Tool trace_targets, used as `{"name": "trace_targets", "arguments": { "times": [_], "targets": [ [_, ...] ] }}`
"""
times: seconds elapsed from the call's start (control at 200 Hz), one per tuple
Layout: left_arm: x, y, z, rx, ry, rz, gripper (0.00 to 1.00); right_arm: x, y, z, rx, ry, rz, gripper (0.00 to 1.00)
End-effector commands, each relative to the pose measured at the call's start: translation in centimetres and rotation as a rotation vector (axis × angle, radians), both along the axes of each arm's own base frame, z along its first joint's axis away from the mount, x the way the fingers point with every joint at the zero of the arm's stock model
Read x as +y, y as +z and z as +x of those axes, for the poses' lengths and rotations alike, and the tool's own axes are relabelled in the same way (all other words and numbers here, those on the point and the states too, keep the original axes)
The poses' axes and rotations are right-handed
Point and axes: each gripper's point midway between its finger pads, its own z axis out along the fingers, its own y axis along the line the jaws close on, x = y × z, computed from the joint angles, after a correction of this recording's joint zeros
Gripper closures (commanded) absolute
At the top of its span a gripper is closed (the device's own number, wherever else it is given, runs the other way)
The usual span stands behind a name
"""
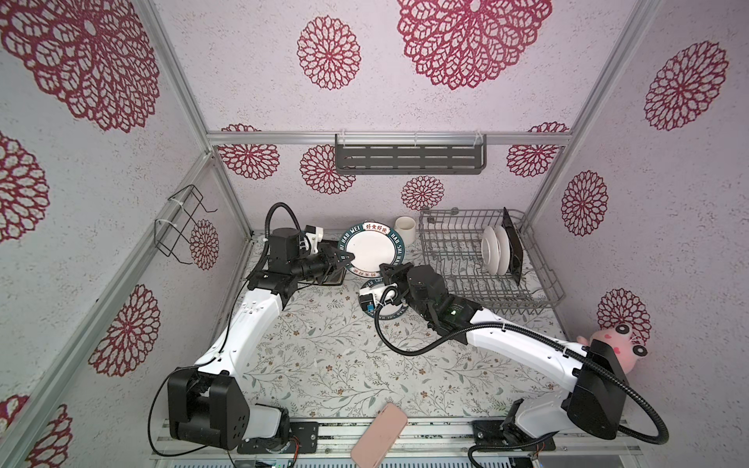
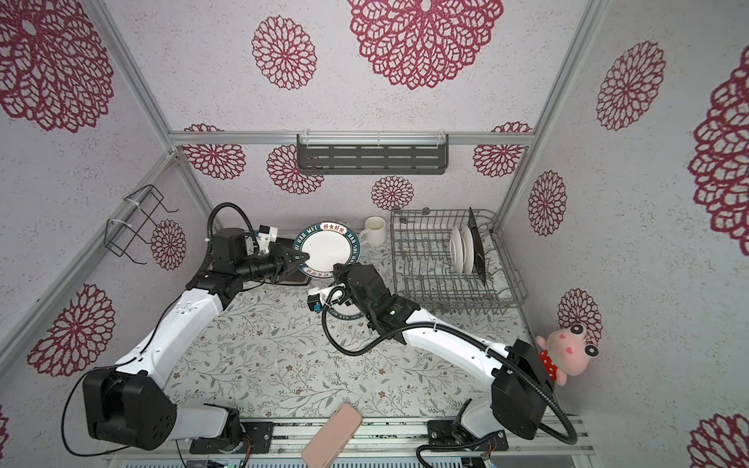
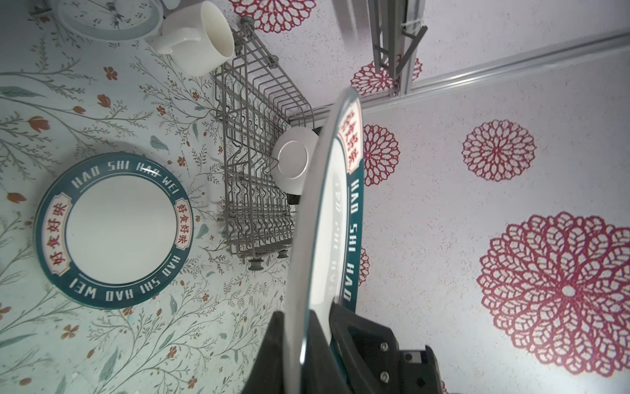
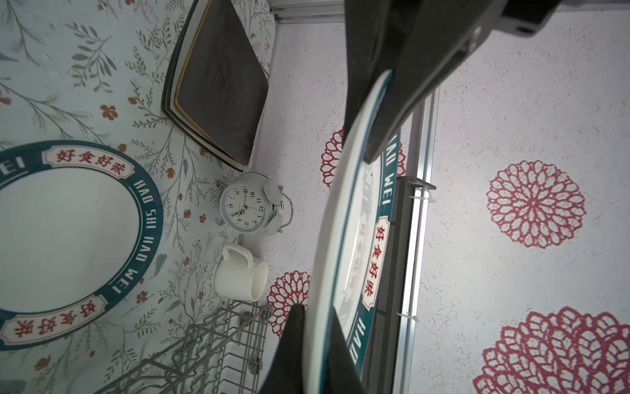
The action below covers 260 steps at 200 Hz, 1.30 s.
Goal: Unload the plates from the dish rack
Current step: Place the plate among the plates.
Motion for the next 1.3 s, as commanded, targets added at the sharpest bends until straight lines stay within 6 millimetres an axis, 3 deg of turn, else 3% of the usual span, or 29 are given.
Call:
{"name": "trace_targets", "arguments": {
  "times": [0.0,0.115,0.315,0.49,0.77,0.886,0.961,1.126,1.296],
  "targets": [
    [-0.8,0.4,-0.1,-0.085,-0.048,0.011,0.95,0.2,3.5,0.1,-0.049,-0.007,0.115,1.0],
    [-0.7,0.0,0.1,-0.075,-0.042,0.01,1.0,0.2,3.3,0.1,-0.048,-0.011,0.113,1.0],
    [-0.6,-0.3,0.2,-0.068,-0.029,0.013,1.0,0.0,3.0,0.5,-0.074,-0.036,0.121,1.0],
    [-0.5,-0.8,0.3,-0.062,-0.018,0.021,1.0,-0.4,2.8,1.0,-0.1,-0.074,0.126,0.6],
    [-0.3,-1.1,0.4,-0.062,-0.003,0.011,1.0,-1.0,2.8,1.0,-0.107,-0.097,0.154,0.28],
    [-0.3,-1.8,0.6,-0.053,0.003,0.014,1.0,-1.7,2.5,0.0,-0.061,-0.084,0.178,0.17],
    [-0.3,-2.2,0.8,-0.048,0.006,0.012,1.0,-2.3,2.4,-0.9,-0.009,-0.086,0.21,0.02],
    [-0.4,-3.1,1.2,-0.039,0.004,0.021,1.0,-3.8,3.0,-3.1,0.101,-0.093,0.313,0.01],
    [-0.2,-6.3,1.6,-0.002,0.014,0.074,1.0,-6.9,6.5,-3.8,0.213,-0.143,0.638,0.01]
  ]
}}
